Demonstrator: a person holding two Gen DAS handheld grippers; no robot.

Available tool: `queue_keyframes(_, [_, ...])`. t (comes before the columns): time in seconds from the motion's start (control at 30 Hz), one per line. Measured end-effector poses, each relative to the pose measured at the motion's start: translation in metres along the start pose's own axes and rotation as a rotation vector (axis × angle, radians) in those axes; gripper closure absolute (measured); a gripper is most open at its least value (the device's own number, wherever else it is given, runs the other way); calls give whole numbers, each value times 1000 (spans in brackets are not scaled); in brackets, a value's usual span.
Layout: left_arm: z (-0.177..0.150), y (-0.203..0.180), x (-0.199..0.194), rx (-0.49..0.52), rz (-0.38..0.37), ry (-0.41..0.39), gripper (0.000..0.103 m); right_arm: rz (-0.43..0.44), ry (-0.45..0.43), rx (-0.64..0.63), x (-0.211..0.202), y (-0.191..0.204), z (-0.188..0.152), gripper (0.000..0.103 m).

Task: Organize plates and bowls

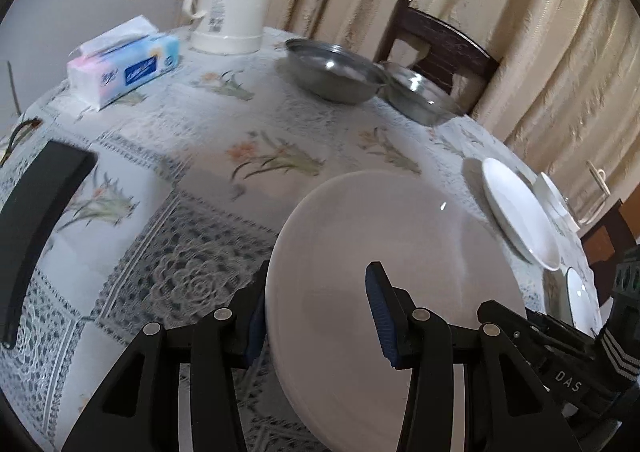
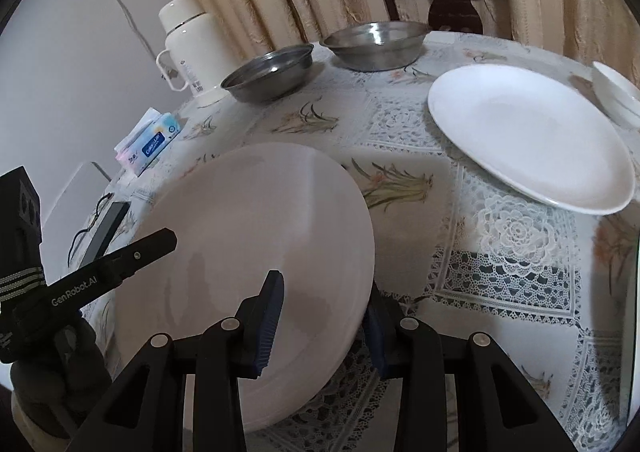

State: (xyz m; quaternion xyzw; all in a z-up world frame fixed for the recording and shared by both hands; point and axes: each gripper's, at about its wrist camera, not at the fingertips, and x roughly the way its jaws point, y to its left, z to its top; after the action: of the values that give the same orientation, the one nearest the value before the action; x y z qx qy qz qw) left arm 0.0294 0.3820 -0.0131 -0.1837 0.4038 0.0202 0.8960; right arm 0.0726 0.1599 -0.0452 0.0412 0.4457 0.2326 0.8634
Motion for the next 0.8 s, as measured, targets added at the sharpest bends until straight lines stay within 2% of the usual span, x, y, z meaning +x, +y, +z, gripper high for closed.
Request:
queue_keyframes(0.27, [0, -7, -12, 49, 46, -55, 57, -6, -18, 8, -6, -2, -1, 63])
queue_keyframes(0.47, [4, -10, -13, 38, 69, -62, 56, -16, -47, 26, -17, -10, 0, 56])
queue_keyframes(0.6, [8, -17, -20, 48, 90, -95, 55, -23, -64, 63, -25, -20, 1, 49])
queue_keyframes(0.7, [11, -26, -25, 67, 106, -128, 49, -28, -81, 95, -34, -32, 2, 43])
queue_keyframes(0.8, [14, -36, -26, 90, 118, -147, 44, -35, -95, 127, -41, -42, 4, 41])
